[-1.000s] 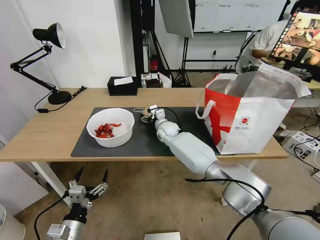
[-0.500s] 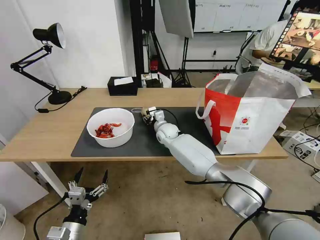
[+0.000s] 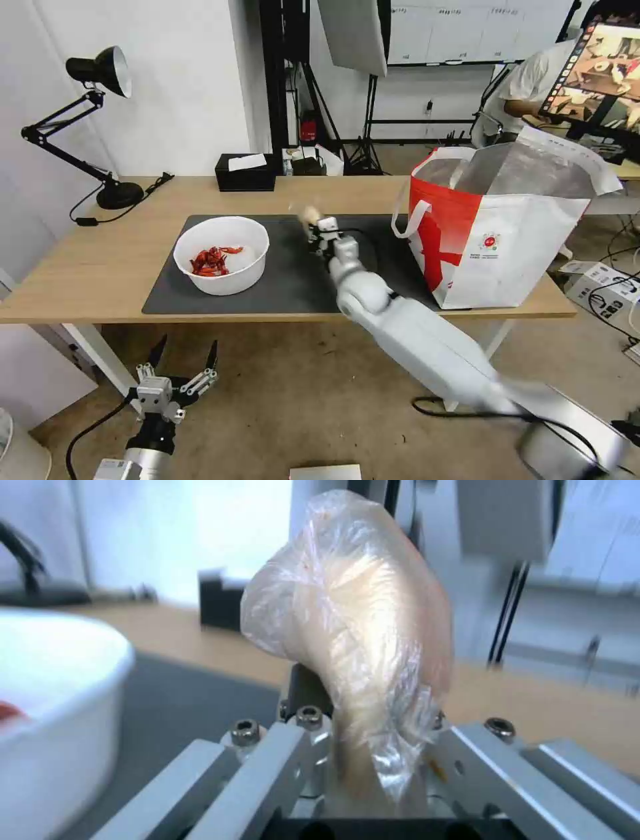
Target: Pick up the trash from the table and place it into the takeout bag.
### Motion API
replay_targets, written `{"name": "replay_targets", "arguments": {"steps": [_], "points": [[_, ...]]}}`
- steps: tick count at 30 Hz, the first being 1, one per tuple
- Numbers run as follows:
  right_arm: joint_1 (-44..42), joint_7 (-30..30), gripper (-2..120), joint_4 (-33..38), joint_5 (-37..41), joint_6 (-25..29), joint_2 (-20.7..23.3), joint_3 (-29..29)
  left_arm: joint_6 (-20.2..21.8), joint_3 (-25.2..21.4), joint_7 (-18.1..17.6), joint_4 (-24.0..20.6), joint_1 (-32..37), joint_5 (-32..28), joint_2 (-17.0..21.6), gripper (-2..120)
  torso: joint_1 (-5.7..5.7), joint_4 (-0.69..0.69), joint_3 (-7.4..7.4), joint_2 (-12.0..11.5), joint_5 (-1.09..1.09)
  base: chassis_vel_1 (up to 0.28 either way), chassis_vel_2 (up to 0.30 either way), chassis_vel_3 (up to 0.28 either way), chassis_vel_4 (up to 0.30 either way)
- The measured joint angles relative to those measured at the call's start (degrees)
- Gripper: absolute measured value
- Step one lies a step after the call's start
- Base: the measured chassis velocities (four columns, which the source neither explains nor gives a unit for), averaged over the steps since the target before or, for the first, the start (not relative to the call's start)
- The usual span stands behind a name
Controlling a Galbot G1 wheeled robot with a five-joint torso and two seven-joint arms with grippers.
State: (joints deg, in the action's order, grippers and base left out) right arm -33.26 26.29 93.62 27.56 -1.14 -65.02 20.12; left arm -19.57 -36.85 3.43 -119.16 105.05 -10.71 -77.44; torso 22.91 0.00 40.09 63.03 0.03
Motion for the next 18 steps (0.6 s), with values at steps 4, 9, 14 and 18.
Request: {"name": "replay_targets", "arguments": {"steps": [4, 9, 14, 18], "points": [[-7.4, 2.0, 7, 7.1, -9.2, 3.9, 3.3, -3.7, 0.0, 1.1, -0.1, 0.0, -0.1, 1.0, -0.6, 100, 0.0, -0.01, 0.0, 0.0, 0.0, 0.0, 0.0, 0.0, 0.0], [-14.4, 5.0, 7, 12.8, -17.0, 8.2, 5.1, -9.0, 0.0, 2.2, -0.1, 0.2, -0.2, 2.0, -1.5, 100, 0.0, -0.01, 0.0, 0.0, -0.01, 0.0, 0.0, 0.0, 0.0], [-15.7, 6.7, 7, 15.9, -18.6, 9.6, 6.2, -12.6, 0.0, 2.5, -0.2, 0.2, 0.0, 2.5, -1.7, 100, 0.0, 0.0, 0.01, 0.0, -0.01, 0.0, 0.0, 0.0, 0.0], [-13.3, 9.4, 7, 19.2, -16.0, 8.6, 9.2, -15.1, 0.0, 2.4, -0.2, -0.3, 0.4, 2.6, -1.7, 100, 0.0, 0.0, 0.01, 0.0, -0.02, 0.0, 0.0, 0.0, 0.0]]}}
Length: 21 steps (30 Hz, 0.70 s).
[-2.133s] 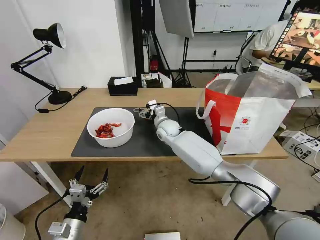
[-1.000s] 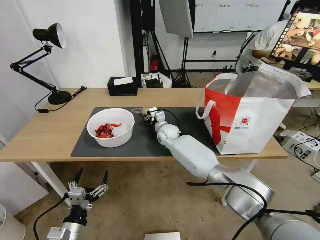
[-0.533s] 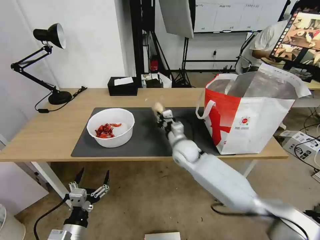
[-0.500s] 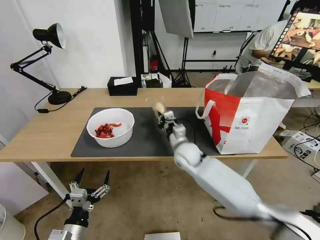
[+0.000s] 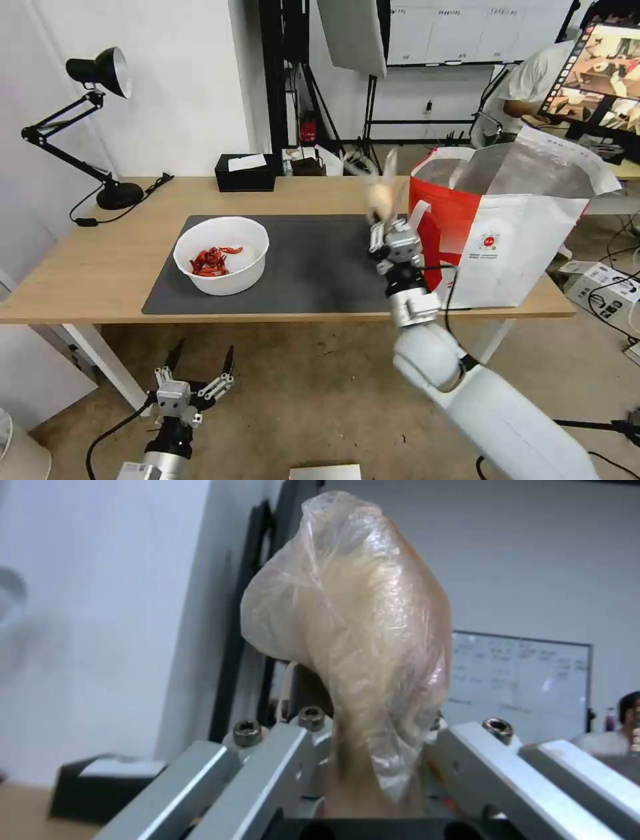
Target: Pick up the trash from the table and place it into the takeout bag.
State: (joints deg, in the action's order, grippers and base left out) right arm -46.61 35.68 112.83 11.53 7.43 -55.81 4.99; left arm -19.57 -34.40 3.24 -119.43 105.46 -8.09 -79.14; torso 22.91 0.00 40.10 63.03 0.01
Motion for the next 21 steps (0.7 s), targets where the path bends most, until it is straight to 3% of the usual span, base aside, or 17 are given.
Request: {"name": "replay_targets", "arguments": {"steps": [7, 21], "points": [[6.7, 4.4, 7, 1.1, 10.9, -7.1, 5.6, -2.1, -0.1, 0.2, 0.0, -0.5, 0.5, 0.6, -0.5, 100, 0.01, 0.0, 0.01, 0.0, 0.0, 0.0, 0.0, 0.0, 0.0], [11.9, 15.4, 7, -0.9, 19.1, -16.4, 7.6, -3.0, -0.4, 0.2, 0.0, -1.5, 1.3, 1.0, -0.7, 100, 0.01, 0.0, 0.01, 0.0, 0.0, 0.0, 0.0, 0.0, 0.0]]}}
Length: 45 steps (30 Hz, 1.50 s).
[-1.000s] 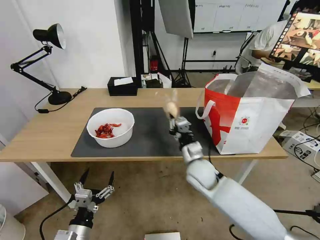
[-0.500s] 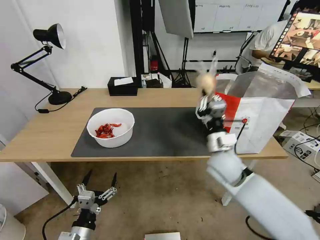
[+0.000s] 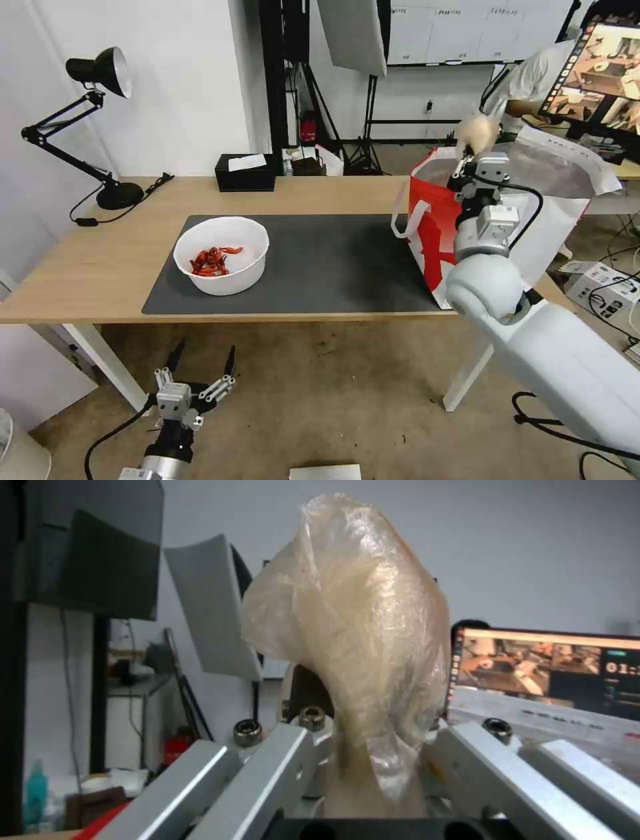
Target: Pick up the trash from the table and place it into the takeout bag.
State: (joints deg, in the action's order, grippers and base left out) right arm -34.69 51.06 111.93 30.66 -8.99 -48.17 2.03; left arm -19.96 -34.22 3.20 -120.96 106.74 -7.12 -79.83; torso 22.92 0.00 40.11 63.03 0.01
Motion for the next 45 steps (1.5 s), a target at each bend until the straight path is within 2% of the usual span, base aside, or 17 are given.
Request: {"name": "replay_targets", "arguments": {"steps": [2, 6, 9, 12, 13, 14, 16, 17, 20, 22, 24, 26, 28, 33, 45], "points": [[-0.6, 2.0, 7, 0.4, 1.3, -2.0, 0.3, -0.9, 0.0, 0.1, 0.0, 0.0, 0.0, 0.1, 0.1, 100, 0.0, 0.0, 0.0, 0.0, -0.01, 0.0, 0.0, 0.0, 0.0], [-1.0, 1.1, 8, 0.4, 0.8, -2.1, 0.5, -1.0, 0.0, 0.2, 0.0, 0.0, -0.2, 0.2, 0.3, 100, 0.0, 0.0, 0.0, 0.0, -0.01, 0.0, 0.0, 0.0, 0.0], [-1.3, 0.6, 23, 0.4, 1.2, -2.4, 0.7, -1.2, 0.1, 0.3, -0.1, -0.4, -0.5, 0.2, 0.6, 100, 0.0, 0.0, 0.0, 0.0, -0.01, 0.0, 0.0, 0.0, 0.0], [-1.4, 0.4, 30, 0.6, 1.9, -2.7, 0.8, -1.3, 0.2, 0.3, -0.1, -0.5, -0.5, 0.1, 0.7, 100, 0.0, 0.0, 0.0, 0.0, -0.01, 0.0, 0.0, 0.0, 0.0], [-1.5, 0.4, 39, 0.8, 2.2, -2.9, 0.9, -1.4, 0.2, 0.3, -0.1, -0.5, -0.5, 0.1, 0.8, 100, 0.0, 0.0, 0.0, 0.0, 0.0, 0.0, 0.0, 0.0, 0.0], [-1.5, 0.4, 39, 0.8, 2.2, -2.9, 0.9, -1.4, 0.2, 0.3, -0.1, -0.5, -0.5, 0.1, 0.8, 100, 0.0, 0.0, 0.0, 0.0, 0.0, 0.0, 0.0, 0.0, 0.0], [-1.6, 0.2, 50, 1.0, 2.7, -3.2, 1.2, -1.5, 0.2, 0.3, -0.1, -0.5, -0.5, 0.1, 0.9, 100, 0.0, 0.0, 0.0, 0.0, -0.01, 0.0, 0.0, 0.0, 0.0], [-1.6, 0.2, 50, 1.0, 2.7, -3.2, 1.2, -1.5, 0.2, 0.3, -0.1, -0.5, -0.5, 0.1, 0.9, 100, 0.0, 0.0, 0.0, 0.0, -0.01, 0.0, 0.0, 0.0, 0.0], [-1.7, 0.2, 65, 1.7, 3.4, -3.6, 1.5, -1.6, 0.3, 0.0, -0.1, -1.1, -0.5, -0.3, 1.5, 100, 0.0, 0.0, 0.0, 0.0, -0.01, 0.0, 0.0, 0.0, 0.0], [-1.8, 0.2, 68, 1.8, 3.4, -3.7, 1.7, -1.7, 0.4, 0.0, -0.1, -1.2, -0.5, -0.4, 1.5, 100, 0.0, 0.0, 0.0, 0.0, -0.01, 0.0, 0.0, 0.0, 0.0], [-1.9, 0.2, 80, 2.1, 3.7, -3.8, 2.1, -1.8, 0.4, 0.0, -0.1, -1.2, -0.5, -0.4, 1.5, 100, 0.0, 0.0, 0.0, 0.0, -0.01, 0.0, 0.0, 0.0, 0.0], [-1.9, 0.2, 84, 2.2, 3.9, -3.8, 2.2, -1.8, 0.4, 0.0, -0.1, -1.2, -0.5, -0.4, 1.5, 100, 0.0, 0.0, 0.0, 0.0, -0.01, 0.0, 0.0, 0.0, 0.0], [-1.8, 0.2, 93, 2.4, 4.4, -3.9, 2.5, -1.8, 0.4, 0.1, -0.1, -1.2, -0.5, -0.4, 1.3, 100, 0.0, 0.0, 0.0, 0.0, -0.01, 0.0, 0.0, 0.0, 0.0], [-1.7, 0.1, 100, 2.6, 5.3, -4.3, 2.9, -1.8, 0.4, 0.2, -0.1, -1.2, -0.5, -0.3, 1.2, 100, 0.0, 0.0, 0.0, 0.0, -0.01, 0.0, 0.0, 0.0, 0.0], [-0.5, 0.2, 100, 3.5, 9.7, -6.6, 3.9, -1.4, 0.4, 0.4, -0.1, -1.2, -0.4, -0.1, 0.9, 100, 0.0, 0.0, 0.0, 0.0, -0.01, 0.0, 0.0, 0.0, 0.0]]}}
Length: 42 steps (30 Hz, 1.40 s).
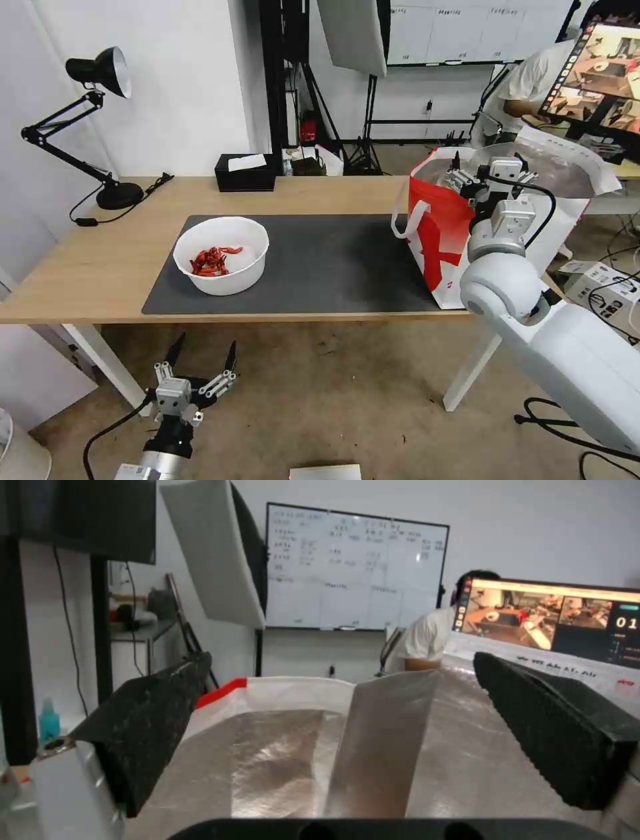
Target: Pick up the trash from the table and place it into the takeout bag.
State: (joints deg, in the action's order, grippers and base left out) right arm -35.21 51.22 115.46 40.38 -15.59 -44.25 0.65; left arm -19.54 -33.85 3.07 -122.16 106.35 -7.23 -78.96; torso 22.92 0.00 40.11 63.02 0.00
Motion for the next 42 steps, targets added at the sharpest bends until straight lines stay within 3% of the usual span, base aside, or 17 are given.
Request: {"name": "replay_targets", "arguments": {"steps": [21, 23, 26, 31, 36, 38, 42], "points": [[0.5, -0.5, 100, 2.2, 0.5, 0.4, 1.2, -0.2, 0.2, -0.3, 0.0, -1.1, 0.5, -0.1, 0.4, 100, 0.0, 0.0, 0.0, 0.0, 0.0, 0.0, 0.0, 0.0, 0.0], [-0.7, -3.5, 100, 3.6, 1.0, 2.2, 1.7, -1.0, 0.2, -0.3, 0.0, -1.2, 0.6, -0.1, 0.4, 100, 0.0, 0.01, 0.0, 0.0, 0.0, 0.0, 0.0, 0.0, 0.0], [-7.3, -17.5, 100, 7.3, 1.3, 10.9, 3.1, -3.4, 0.2, -0.4, 0.0, -1.5, 0.6, -0.1, 0.4, 100, 0.0, 0.0, 0.0, 0.0, 0.0, 0.0, 0.0, 0.0, 0.0], [-14.7, -26.1, 100, 11.8, 1.6, 17.1, 3.8, -3.7, 0.1, -0.5, 0.0, -1.9, 0.6, -0.1, 0.2, 100, 0.0, 0.0, 0.0, 0.0, 0.0, 0.0, 0.0, 0.0, 0.0], [-20.4, -31.8, 100, 13.6, 1.7, 19.9, 4.1, -5.1, -0.1, -0.7, 0.0, -2.3, 0.8, -0.1, 0.2, 100, 0.0, 0.01, 0.0, 0.0, -0.01, 0.0, 0.0, 0.0, 0.0], [-26.8, -36.6, 100, 14.1, 0.6, 23.0, 4.3, -7.1, -0.4, -1.0, 0.0, -2.5, 1.1, -0.2, 0.2, 100, 0.0, 0.0, -0.01, 0.0, 0.01, 0.0, 0.0, 0.0, 0.0], [-34.4, -38.2, 100, 13.8, -2.9, 27.0, 3.7, -8.9, -0.7, -1.2, 0.0, -2.8, 1.4, -0.4, 0.1, 100, 0.0, 0.01, -0.01, 0.0, 0.0, 0.0, 0.0, 0.0, 0.0]]}}
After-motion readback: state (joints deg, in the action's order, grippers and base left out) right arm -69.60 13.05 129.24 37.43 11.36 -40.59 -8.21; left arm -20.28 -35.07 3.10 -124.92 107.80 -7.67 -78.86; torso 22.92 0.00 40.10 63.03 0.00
